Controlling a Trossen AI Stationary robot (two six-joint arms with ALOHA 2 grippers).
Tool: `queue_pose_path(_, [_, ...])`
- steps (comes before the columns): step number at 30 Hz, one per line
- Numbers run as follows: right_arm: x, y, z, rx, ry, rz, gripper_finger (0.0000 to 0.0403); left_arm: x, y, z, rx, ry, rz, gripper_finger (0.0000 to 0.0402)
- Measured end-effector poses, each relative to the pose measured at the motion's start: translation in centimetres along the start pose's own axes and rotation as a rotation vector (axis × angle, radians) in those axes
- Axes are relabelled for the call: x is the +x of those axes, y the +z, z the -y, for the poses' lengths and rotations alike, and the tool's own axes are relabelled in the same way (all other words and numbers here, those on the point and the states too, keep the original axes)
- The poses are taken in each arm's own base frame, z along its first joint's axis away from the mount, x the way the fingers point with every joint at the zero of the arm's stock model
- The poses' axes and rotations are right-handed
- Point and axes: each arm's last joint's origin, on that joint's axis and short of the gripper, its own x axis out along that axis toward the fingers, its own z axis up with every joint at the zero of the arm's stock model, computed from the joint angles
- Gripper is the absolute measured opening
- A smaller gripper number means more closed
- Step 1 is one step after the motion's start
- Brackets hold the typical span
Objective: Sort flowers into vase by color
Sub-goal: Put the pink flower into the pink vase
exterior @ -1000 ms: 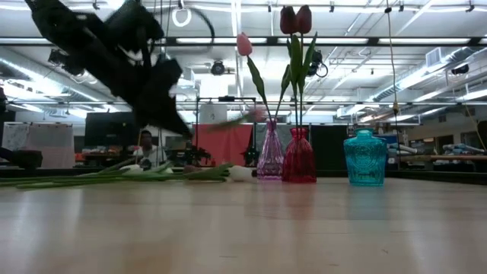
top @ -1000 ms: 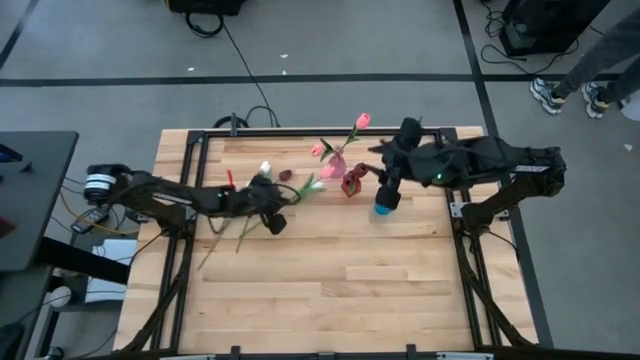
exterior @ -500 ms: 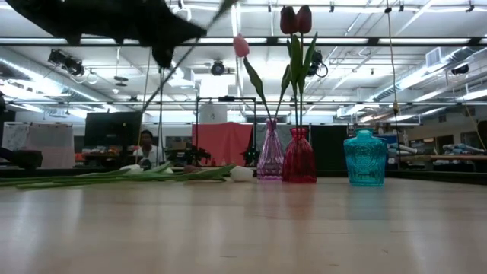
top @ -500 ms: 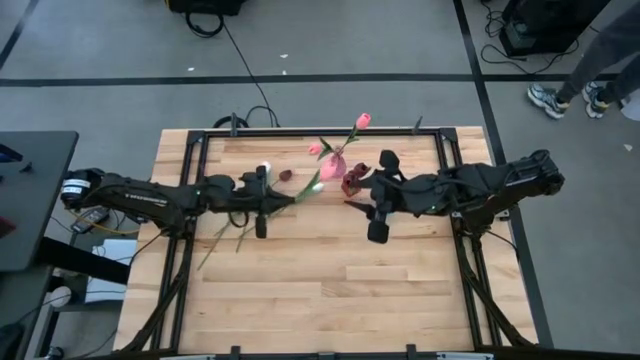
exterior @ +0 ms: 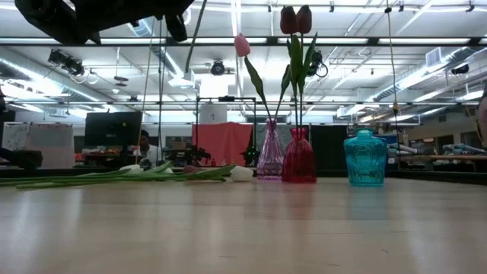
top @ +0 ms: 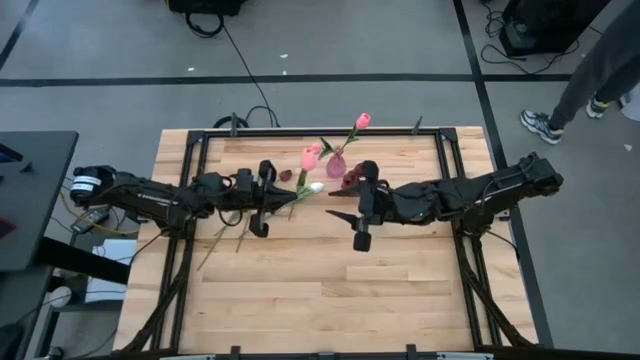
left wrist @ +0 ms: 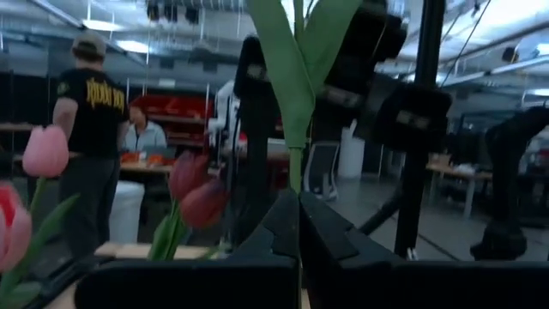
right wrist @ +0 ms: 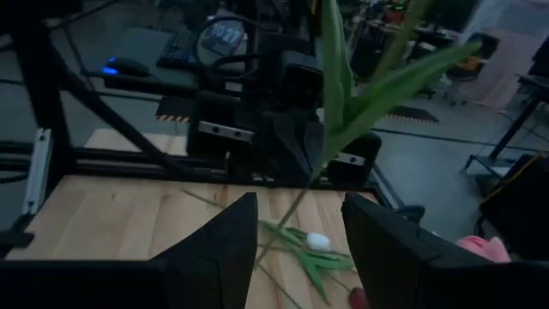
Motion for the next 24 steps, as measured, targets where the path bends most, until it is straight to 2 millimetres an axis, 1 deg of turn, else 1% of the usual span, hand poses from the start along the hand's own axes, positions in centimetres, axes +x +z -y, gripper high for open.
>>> queue_pose_path(3, [0.5, -0.4, 0.4, 0.009, -0.015, 0.005, 0.0184, 0.6, 0.0, 0.0, 0.000, -0.001, 0.000, 0.0004])
queue_pose_path(6, [0.9, -0.6, 1.0, 0.027, -0.033, 0.020, 0.0184, 1.7, 0.3, 0.1, -0.001, -0.012, 0.012, 0.0004])
queue_pose_path(10, [1.3, -0.7, 1.6, 0.050, -0.004, 0.024, 0.0184, 3.7, 0.1, 0.5, 0.018, -0.057, 0.001, 0.0004])
queue_pose_path(15, [1.3, -0.7, 1.8, 0.053, 0.004, 0.025, 0.0184, 5.6, 0.5, 0.7, 0.046, -0.081, 0.021, 0.0004])
queue_pose_path(21, [1.3, -0.5, 1.7, 0.053, 0.073, 0.046, 0.0184, 6.7, 0.7, 0.7, 0.063, -0.080, 0.027, 0.0004])
queue_pose_path(24, [1.3, -0.5, 1.7, 0.050, 0.075, 0.053, 0.0182, 6.8, 0.6, 0.7, 0.082, -0.079, 0.022, 0.0004])
